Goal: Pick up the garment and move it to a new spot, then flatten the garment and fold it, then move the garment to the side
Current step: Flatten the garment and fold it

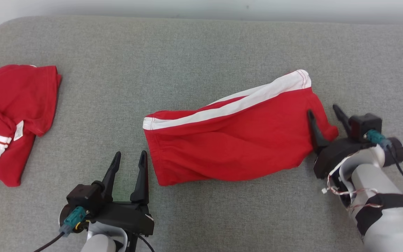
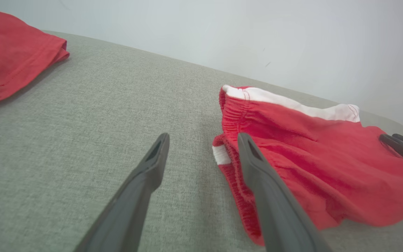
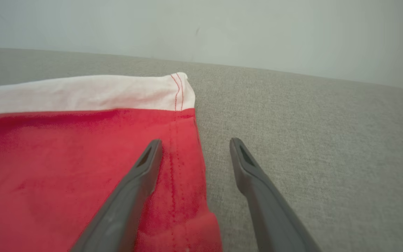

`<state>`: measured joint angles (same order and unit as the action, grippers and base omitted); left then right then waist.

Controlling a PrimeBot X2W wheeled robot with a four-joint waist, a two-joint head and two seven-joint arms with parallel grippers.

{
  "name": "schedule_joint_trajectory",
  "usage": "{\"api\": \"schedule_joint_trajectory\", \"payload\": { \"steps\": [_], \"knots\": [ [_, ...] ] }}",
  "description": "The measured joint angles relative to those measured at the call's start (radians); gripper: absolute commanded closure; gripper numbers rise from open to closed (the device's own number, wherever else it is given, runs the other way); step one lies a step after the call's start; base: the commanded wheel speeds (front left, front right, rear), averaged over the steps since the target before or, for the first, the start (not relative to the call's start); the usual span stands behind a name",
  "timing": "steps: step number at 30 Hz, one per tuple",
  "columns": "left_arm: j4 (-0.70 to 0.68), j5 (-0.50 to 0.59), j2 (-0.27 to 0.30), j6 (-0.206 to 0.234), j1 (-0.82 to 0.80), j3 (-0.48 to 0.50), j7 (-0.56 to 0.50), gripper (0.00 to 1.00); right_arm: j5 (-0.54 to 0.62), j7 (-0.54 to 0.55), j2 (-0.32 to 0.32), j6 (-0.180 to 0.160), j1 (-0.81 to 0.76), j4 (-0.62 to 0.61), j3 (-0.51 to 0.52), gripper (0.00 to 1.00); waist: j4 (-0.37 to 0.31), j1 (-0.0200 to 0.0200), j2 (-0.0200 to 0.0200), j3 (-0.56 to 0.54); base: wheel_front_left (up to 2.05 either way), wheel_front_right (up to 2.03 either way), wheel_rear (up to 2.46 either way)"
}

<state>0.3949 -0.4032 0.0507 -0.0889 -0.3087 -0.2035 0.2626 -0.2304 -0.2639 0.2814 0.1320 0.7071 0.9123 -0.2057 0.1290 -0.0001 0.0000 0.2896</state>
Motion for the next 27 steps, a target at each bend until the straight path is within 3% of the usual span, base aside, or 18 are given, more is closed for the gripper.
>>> {"api": "schedule_joint_trajectory", "payload": {
  "steps": [11, 13, 14, 15, 27],
  "knots": [
    [-0.001, 0.018, 0.0, -0.001, 0.034, 0.012, 0.0, 0.0, -0.084, 0.009, -0.003, 0.0, 0.007, 0.119, -0.05, 0.0, 0.017, 0.0, -0.0001, -0.017, 0.0, 0.0, 0.0],
    [0.002, 0.023, 0.0, -0.003, 0.044, 0.014, 0.0, 0.0, -0.097, 0.01, -0.007, 0.0, 0.008, 0.138, -0.061, 0.6, 0.02, 0.0, -0.0001, -0.023, 0.0, 0.0, 0.0],
    [0.002, 0.025, 0.0, -0.005, 0.045, 0.016, 0.0, 0.0, -0.104, 0.01, -0.01, 0.0, 0.008, 0.145, -0.067, 0.83, 0.021, 0.0, -0.0001, -0.027, 0.0, 0.0, 0.0],
    [0.003, 0.025, 0.0, -0.005, 0.047, 0.017, 0.0, 0.0, -0.11, 0.01, -0.012, 0.0, 0.007, 0.151, -0.071, 1.0, 0.022, 0.0, -0.0001, -0.032, 0.0, 0.0, 0.0],
    [0.018, 0.037, 0.0, -0.008, 0.111, 0.034, 0.0, 0.0, -0.184, 0.002, -0.025, 0.0, -0.068, 0.134, -0.045, 1.0, 0.007, 0.0, -0.0001, -0.092, 0.0, 0.0, 0.0]
  ]
}}
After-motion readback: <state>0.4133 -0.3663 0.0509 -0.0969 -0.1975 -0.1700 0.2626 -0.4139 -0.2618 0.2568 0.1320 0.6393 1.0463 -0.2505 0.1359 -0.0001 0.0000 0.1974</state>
